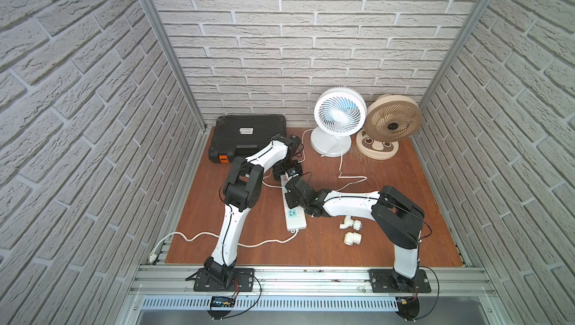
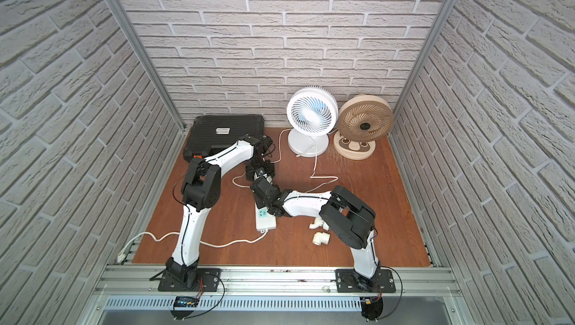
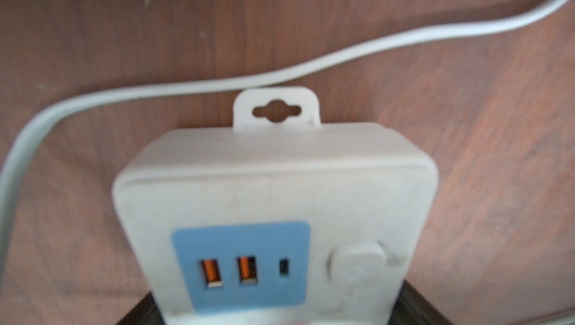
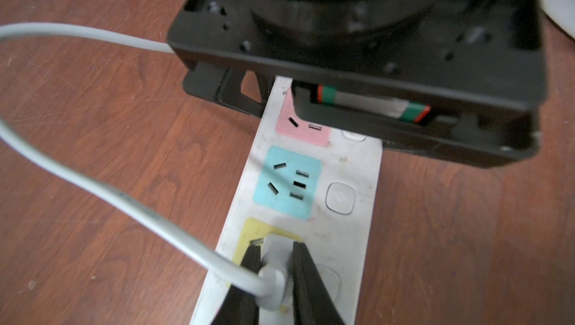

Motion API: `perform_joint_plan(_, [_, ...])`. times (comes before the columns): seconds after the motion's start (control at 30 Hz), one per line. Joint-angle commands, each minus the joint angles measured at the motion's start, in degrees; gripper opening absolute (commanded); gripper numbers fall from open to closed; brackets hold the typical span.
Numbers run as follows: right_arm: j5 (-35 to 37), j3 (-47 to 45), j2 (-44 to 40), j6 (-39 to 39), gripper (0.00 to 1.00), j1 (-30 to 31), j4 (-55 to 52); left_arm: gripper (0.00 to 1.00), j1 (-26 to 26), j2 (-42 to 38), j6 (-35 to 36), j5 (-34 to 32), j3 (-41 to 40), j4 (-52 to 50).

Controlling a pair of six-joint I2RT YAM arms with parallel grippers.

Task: Unplug the desk fan from the power strip
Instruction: Remove the plug from the socket.

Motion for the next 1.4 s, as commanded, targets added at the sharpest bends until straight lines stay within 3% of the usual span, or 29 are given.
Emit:
perform_joint_plan(0.0, [1.2, -0.4, 0.9, 0.3, 0.07, 0.6, 1.1, 0.00, 1.7, 8.3, -1.4, 3.0, -3.8, -5.0])
perform_joint_plan(0.1, [1.7, -0.6, 0.5, 1.4, 0.03, 0.6, 0.8, 0.00, 1.7, 8.3, -1.2, 3.2, -3.8, -5.0])
perform_joint_plan(0.53, [0.0, -2.2, -2.1, 9.3, 0.03, -0.9, 0.8, 0.00, 1.9, 7.5, -0.7, 2.8, -4.7, -4.5])
perform_joint_plan(0.77, [-1.1, -1.5, -2.4, 9.3, 0.03, -0.6, 0.3, 0.00, 1.9, 7.5, -0.7, 2.9, -4.9, -4.4])
perform_joint_plan(1.2, [13.2, 11.0, 5.2, 1.5, 0.03, 6.6, -13.0, 0.00, 1.9, 7.4, -0.4, 2.5, -5.1, -4.2])
perform_joint_plan(1.37, [13.7, 12.2, 5.7, 1.1, 0.03, 7.2, -13.3, 0.00, 1.9, 7.4, -0.3, 2.4, -5.1, -4.3])
